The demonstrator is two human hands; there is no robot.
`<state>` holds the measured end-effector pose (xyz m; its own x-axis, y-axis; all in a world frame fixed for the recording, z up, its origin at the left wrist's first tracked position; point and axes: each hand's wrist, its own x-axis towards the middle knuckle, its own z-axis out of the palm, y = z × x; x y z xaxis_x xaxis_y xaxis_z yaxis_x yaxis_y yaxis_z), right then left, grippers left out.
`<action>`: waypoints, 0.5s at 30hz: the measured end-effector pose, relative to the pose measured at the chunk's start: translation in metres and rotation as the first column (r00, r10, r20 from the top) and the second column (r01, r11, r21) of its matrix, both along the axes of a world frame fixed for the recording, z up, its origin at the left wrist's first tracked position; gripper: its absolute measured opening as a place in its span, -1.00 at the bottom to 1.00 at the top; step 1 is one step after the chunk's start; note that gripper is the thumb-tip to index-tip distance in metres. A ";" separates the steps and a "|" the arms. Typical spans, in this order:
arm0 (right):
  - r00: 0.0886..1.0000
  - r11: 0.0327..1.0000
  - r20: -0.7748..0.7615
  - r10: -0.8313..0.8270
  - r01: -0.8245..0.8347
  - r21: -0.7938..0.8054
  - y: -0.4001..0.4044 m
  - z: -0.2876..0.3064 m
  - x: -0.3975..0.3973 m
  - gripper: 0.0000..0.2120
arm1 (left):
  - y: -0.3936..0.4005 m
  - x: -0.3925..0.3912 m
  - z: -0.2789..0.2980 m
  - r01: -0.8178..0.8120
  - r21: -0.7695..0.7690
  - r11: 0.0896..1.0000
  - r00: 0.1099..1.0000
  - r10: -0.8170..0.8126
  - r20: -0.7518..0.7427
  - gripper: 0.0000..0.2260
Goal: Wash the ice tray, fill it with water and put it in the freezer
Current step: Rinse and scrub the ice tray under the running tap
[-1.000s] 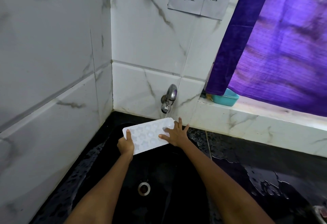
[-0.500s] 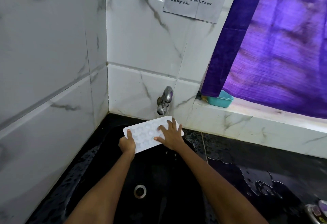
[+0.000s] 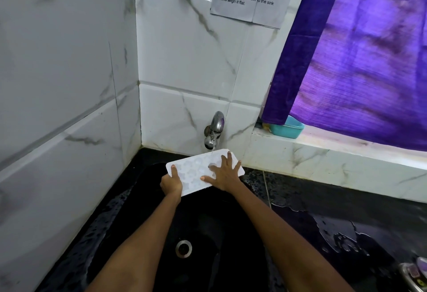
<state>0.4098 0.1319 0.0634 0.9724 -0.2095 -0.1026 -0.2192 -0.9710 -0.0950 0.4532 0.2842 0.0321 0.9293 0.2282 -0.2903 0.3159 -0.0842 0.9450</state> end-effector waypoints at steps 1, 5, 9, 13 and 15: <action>1.000 1.000 -0.012 -0.004 0.004 0.021 -0.001 0.000 0.000 -0.41 | 0.001 0.001 0.000 0.003 0.007 1.000 1.000 -0.003 0.003 -0.50; 1.000 0.998 0.010 -0.006 0.007 -0.055 -0.005 -0.003 0.001 -0.39 | 0.003 0.003 0.002 0.017 0.011 1.000 1.000 -0.017 0.010 -0.50; 1.000 0.998 0.003 -0.002 0.001 0.058 -0.006 -0.002 0.002 -0.40 | 0.003 0.007 0.005 -0.002 -0.013 1.000 1.000 0.002 0.012 -0.50; 0.999 0.998 0.012 -0.037 0.038 -0.042 -0.007 -0.001 0.005 -0.41 | 0.001 0.006 0.003 0.008 -0.022 1.000 1.000 -0.008 -0.001 -0.51; 0.999 0.999 0.030 -0.031 0.031 -0.009 0.000 -0.003 0.006 -0.37 | -0.001 0.006 0.003 0.004 -0.038 0.999 1.000 -0.004 -0.009 -0.51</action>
